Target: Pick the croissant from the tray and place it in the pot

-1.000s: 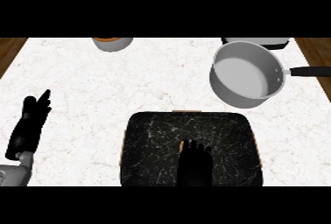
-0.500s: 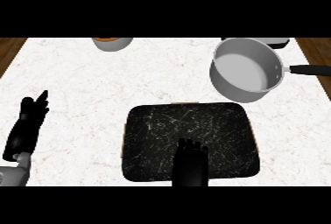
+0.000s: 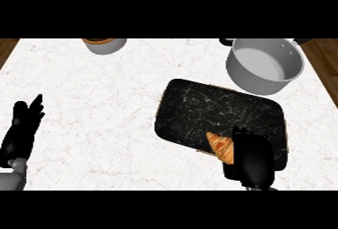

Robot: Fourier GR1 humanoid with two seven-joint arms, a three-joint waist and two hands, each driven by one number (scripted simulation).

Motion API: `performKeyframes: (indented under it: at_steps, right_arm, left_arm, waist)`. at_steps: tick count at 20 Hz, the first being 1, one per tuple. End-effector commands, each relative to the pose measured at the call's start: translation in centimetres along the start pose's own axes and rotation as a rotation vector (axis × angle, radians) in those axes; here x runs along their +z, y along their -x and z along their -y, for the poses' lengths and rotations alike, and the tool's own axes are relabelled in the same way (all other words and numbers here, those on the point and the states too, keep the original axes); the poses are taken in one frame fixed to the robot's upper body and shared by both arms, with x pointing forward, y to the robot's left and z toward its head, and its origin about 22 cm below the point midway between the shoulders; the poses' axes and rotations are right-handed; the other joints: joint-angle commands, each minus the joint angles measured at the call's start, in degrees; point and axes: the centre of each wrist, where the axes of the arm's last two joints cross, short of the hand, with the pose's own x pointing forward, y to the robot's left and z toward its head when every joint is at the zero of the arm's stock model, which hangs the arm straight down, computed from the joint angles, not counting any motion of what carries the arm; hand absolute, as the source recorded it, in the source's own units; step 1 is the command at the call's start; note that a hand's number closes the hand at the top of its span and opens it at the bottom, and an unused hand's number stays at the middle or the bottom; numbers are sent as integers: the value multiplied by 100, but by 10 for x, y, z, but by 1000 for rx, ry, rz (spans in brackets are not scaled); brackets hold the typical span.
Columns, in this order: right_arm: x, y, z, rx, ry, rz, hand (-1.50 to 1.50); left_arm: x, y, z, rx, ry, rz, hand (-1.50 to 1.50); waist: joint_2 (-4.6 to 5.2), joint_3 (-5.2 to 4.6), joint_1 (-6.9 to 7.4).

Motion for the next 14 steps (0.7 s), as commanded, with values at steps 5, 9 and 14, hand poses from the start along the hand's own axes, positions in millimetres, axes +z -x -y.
performKeyframes:
  at_steps: [5, 9, 14]
  right_arm:
    - [-58, 116, 54, -220, 188, -21, 150]
    - [-70, 154, 95, -362, 376, 88, 150]
    - [-82, 203, 145, -545, 547, 198, 150]
  left_arm:
    - [3, 12, -3, 14, -21, -35, 0]
    - [5, 13, -4, 20, -13, -33, 0]
    - [5, 16, -2, 8, -10, -36, 0]
  waist:
    - [-38, 30, -199]
    - [-102, 25, -188]
    - [-80, 9, -123]
